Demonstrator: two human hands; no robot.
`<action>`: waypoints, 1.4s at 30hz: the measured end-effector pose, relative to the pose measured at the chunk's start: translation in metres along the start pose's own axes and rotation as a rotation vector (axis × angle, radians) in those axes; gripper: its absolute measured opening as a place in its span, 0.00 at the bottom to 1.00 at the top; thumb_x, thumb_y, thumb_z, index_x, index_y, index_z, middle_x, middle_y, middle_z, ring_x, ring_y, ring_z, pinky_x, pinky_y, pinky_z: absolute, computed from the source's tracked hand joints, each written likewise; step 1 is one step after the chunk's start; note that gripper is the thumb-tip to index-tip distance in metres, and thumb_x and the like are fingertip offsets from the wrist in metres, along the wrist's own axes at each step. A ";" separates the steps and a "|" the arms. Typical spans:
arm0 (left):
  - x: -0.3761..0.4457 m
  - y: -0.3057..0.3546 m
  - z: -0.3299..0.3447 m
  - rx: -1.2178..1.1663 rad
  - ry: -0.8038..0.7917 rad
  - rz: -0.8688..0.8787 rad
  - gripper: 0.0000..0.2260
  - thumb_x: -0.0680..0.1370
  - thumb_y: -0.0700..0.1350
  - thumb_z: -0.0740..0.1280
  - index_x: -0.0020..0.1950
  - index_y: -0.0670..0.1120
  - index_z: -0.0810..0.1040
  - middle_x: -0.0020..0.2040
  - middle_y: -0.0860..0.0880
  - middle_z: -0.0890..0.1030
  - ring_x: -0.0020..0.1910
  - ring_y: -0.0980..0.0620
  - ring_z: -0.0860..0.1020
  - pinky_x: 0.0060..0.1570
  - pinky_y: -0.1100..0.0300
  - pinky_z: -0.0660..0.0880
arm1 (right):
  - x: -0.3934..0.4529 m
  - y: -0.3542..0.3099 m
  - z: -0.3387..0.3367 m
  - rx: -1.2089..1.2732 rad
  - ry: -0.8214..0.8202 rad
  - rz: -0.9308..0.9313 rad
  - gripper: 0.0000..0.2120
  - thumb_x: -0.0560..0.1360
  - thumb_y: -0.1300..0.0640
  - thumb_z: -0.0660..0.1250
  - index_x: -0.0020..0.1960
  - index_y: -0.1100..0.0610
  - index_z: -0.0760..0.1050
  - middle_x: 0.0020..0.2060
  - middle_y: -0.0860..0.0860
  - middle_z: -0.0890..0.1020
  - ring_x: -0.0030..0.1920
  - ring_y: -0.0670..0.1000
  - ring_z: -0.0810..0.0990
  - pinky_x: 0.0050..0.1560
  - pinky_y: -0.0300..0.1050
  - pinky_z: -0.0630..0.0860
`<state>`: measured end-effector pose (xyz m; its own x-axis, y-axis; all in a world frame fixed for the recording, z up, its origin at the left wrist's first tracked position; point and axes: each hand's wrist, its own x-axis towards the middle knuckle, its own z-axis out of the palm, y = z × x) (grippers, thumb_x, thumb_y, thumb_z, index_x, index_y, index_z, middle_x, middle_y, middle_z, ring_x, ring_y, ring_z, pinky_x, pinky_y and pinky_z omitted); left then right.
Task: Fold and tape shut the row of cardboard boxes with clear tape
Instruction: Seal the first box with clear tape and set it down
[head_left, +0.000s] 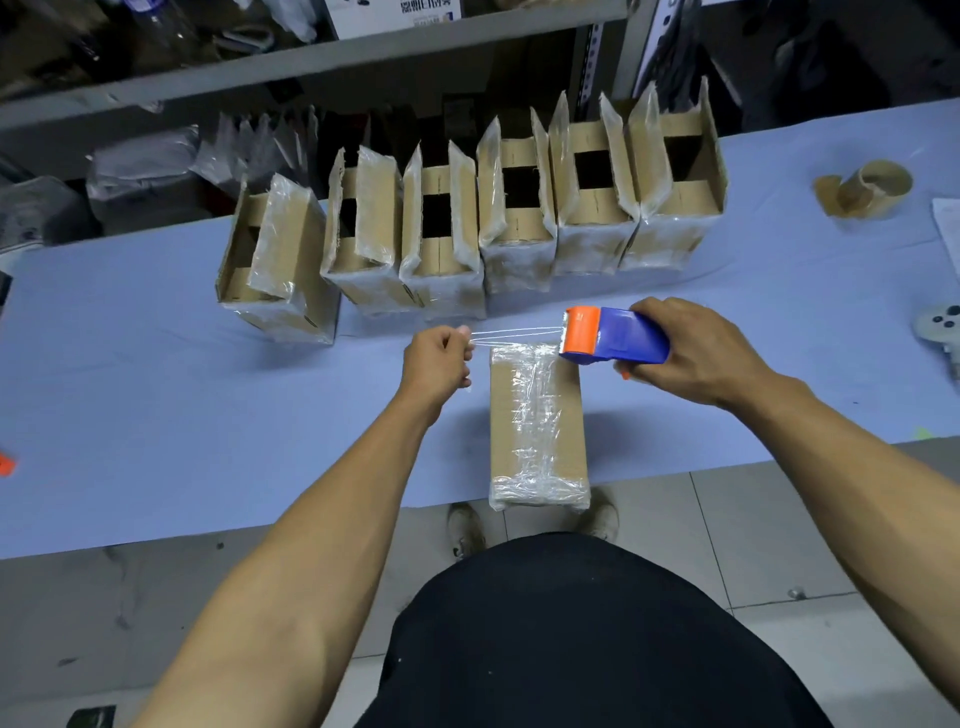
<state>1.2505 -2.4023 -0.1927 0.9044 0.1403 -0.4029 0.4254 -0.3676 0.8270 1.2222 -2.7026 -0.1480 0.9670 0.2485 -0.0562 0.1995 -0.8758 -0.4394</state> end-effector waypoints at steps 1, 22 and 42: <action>0.001 -0.005 0.004 0.018 0.028 -0.010 0.15 0.85 0.46 0.61 0.42 0.41 0.78 0.38 0.49 0.78 0.30 0.53 0.73 0.33 0.60 0.77 | 0.001 0.000 0.003 0.008 -0.007 0.007 0.20 0.67 0.48 0.76 0.54 0.49 0.73 0.43 0.48 0.78 0.43 0.51 0.73 0.39 0.43 0.67; -0.001 0.002 0.072 -0.088 -0.107 -0.166 0.25 0.74 0.69 0.65 0.46 0.47 0.80 0.44 0.48 0.85 0.44 0.47 0.83 0.48 0.49 0.81 | -0.003 0.016 0.021 0.101 -0.033 0.122 0.26 0.69 0.46 0.76 0.62 0.53 0.72 0.50 0.54 0.80 0.48 0.55 0.78 0.44 0.46 0.75; -0.009 0.007 0.076 -0.080 -0.073 -0.140 0.24 0.77 0.62 0.68 0.48 0.40 0.81 0.45 0.41 0.86 0.46 0.42 0.85 0.54 0.41 0.80 | -0.024 0.091 0.007 0.172 -0.180 0.049 0.17 0.72 0.41 0.72 0.53 0.44 0.67 0.39 0.42 0.74 0.42 0.48 0.75 0.48 0.49 0.74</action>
<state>1.2431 -2.4757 -0.2130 0.8328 0.1169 -0.5411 0.5508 -0.2739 0.7884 1.2165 -2.7857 -0.1929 0.9279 0.2907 -0.2333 0.1084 -0.8093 -0.5773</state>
